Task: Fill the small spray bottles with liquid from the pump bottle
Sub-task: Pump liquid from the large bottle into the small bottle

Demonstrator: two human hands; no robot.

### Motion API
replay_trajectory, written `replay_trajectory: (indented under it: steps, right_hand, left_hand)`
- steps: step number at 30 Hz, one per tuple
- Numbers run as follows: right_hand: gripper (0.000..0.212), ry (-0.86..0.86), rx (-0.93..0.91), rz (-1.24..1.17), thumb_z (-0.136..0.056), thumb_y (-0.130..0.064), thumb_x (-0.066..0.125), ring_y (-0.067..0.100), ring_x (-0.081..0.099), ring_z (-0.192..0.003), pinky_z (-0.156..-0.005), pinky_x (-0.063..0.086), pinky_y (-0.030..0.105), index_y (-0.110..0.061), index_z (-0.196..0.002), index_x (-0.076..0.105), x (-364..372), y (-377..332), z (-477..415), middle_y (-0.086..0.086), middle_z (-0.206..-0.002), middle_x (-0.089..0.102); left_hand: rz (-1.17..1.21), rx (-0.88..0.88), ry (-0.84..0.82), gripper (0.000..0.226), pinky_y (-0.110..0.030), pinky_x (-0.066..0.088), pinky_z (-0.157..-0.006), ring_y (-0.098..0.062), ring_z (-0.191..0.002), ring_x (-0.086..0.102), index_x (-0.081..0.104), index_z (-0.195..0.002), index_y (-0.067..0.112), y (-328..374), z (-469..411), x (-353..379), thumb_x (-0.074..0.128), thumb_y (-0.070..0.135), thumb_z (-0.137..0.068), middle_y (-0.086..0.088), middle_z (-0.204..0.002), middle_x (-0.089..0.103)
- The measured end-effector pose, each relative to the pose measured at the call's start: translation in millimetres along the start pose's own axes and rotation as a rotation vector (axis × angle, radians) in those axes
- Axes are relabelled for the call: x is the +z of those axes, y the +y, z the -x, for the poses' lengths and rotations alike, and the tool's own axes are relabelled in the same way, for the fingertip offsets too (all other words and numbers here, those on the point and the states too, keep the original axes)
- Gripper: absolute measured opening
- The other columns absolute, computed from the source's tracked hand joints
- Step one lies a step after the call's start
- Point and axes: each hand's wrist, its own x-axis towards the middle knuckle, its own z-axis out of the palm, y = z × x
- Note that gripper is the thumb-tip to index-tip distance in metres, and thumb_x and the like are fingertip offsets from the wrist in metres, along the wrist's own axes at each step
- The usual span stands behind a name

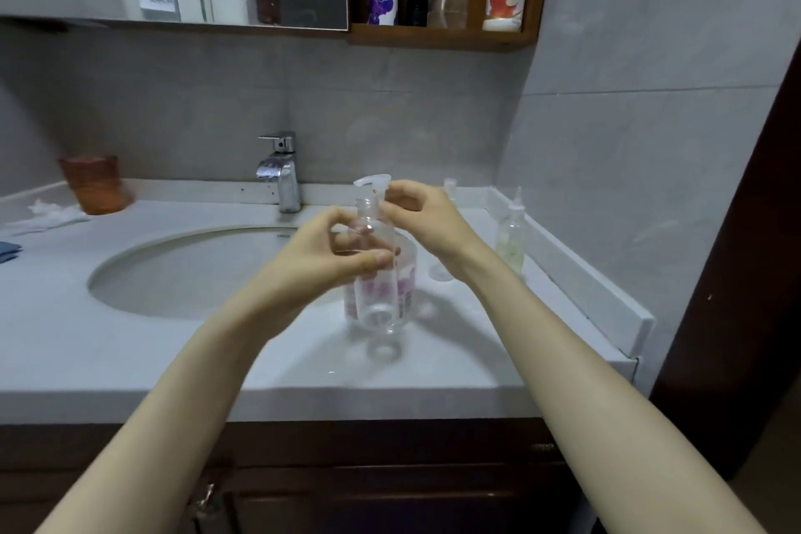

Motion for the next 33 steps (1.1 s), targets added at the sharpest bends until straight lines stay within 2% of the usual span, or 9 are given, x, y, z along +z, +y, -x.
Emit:
replay_trajectory:
  steps: [5, 9, 16, 17, 19, 21, 25, 29, 33]
  right_hand:
    - [0.020, 0.061, -0.032, 0.086, -0.082, -0.003, 0.067, 0.020, 0.063, -0.092, -0.092, 0.051, 0.041, -0.004, -0.102, 0.064, 15.0, 4.0, -4.5, 0.013, -0.100, 0.068]
    - [0.010, 0.180, -0.065, 0.132, -0.080, -0.003, 0.068, 0.015, 0.061, -0.081, -0.085, 0.051, 0.039, -0.004, -0.089, 0.067, 15.9, 4.4, 0.9, 0.005, -0.082, 0.066]
    - [0.014, 0.289, -0.100, 0.287, -0.077, -0.011, 0.071, 0.023, 0.066, -0.082, -0.081, 0.052, 0.040, -0.004, -0.088, 0.065, -21.7, 9.8, 17.8, 0.010, -0.082, 0.070]
    - [0.021, 0.285, -0.106, 0.286, -0.078, -0.012, 0.071, 0.018, 0.065, -0.079, -0.079, 0.053, 0.034, -0.006, -0.097, 0.064, -28.6, 10.4, 21.2, 0.010, -0.079, 0.069]
    - [0.048, 0.284, -0.099, 0.286, -0.081, -0.013, 0.070, 0.000, 0.055, -0.067, -0.070, 0.045, 0.010, -0.022, -0.125, 0.053, -42.5, 9.3, 31.2, 0.002, -0.069, 0.059]
    - [0.059, 0.255, -0.116, 0.306, -0.084, -0.015, 0.067, 0.002, 0.052, -0.066, -0.066, 0.041, 0.005, -0.036, -0.133, 0.041, -51.6, 9.8, 39.8, 0.002, -0.072, 0.056]
    - [0.045, 0.194, -0.178, 0.304, -0.089, -0.014, 0.061, 0.020, 0.062, -0.081, -0.075, 0.049, 0.023, -0.042, -0.119, 0.043, -57.9, 16.5, 44.6, 0.011, -0.087, 0.065]
    - [0.044, 0.179, -0.202, 0.259, -0.093, -0.017, 0.056, 0.018, 0.066, -0.092, -0.088, 0.052, 0.038, -0.053, -0.113, 0.040, -59.3, 19.8, 43.0, 0.005, -0.094, 0.066]
    - [0.045, 0.182, -0.198, 0.180, -0.092, -0.013, 0.056, 0.019, 0.069, -0.086, -0.090, 0.052, 0.045, -0.051, -0.106, 0.038, -59.1, 22.5, 43.3, 0.001, -0.094, 0.068]
  left_hand:
    - [0.008, 0.003, 0.095, 0.049, -0.039, 0.054, -0.088, -0.032, -0.098, 0.068, 0.042, -0.104, 0.006, 7.9, 0.0, -25.4, 0.070, 0.016, -0.065, -0.018, -0.102, 0.071]
    - [0.041, -0.026, 0.127, 0.048, -0.043, 0.052, -0.094, -0.034, -0.102, 0.066, 0.043, -0.101, 0.009, 2.5, -6.9, -26.4, 0.072, 0.019, -0.064, -0.019, -0.105, 0.070]
    - [0.063, -0.069, 0.061, 0.030, -0.039, 0.051, -0.094, -0.028, -0.099, 0.067, 0.042, -0.095, 0.013, -17.8, -29.2, -7.8, 0.068, 0.005, -0.082, -0.016, -0.105, 0.070]
    - [0.044, -0.076, 0.044, 0.031, -0.039, 0.050, -0.093, -0.026, -0.097, 0.067, 0.042, -0.094, 0.013, -21.5, -32.0, -3.0, 0.068, 0.005, -0.082, -0.015, -0.106, 0.069]
    - [0.027, -0.085, 0.024, 0.030, -0.036, 0.049, -0.091, -0.024, -0.096, 0.065, 0.043, -0.093, 0.014, -29.7, -38.4, 10.2, 0.069, 0.004, -0.082, -0.015, -0.109, 0.068]
    - [0.025, -0.078, 0.021, 0.029, -0.032, 0.050, -0.086, -0.020, -0.092, 0.064, 0.046, -0.093, 0.015, -35.9, -44.0, 22.5, 0.070, 0.004, -0.081, -0.014, -0.109, 0.067]
    - [0.034, -0.039, 0.038, 0.027, -0.028, 0.049, -0.087, -0.015, -0.090, 0.066, 0.054, -0.099, 0.012, -40.7, -54.4, 35.2, 0.072, 0.006, -0.080, -0.010, -0.106, 0.069]
    - [0.018, 0.012, 0.011, 0.035, -0.027, 0.050, -0.091, -0.017, -0.099, 0.067, 0.061, -0.113, 0.008, -35.3, -60.2, 36.9, 0.072, 0.006, -0.080, -0.010, -0.107, 0.070]
    - [-0.025, 0.082, -0.004, 0.028, -0.011, 0.048, -0.076, -0.011, -0.092, 0.066, 0.066, -0.107, 0.016, -26.0, -62.9, 39.3, 0.071, 0.007, -0.082, -0.011, -0.104, 0.071]
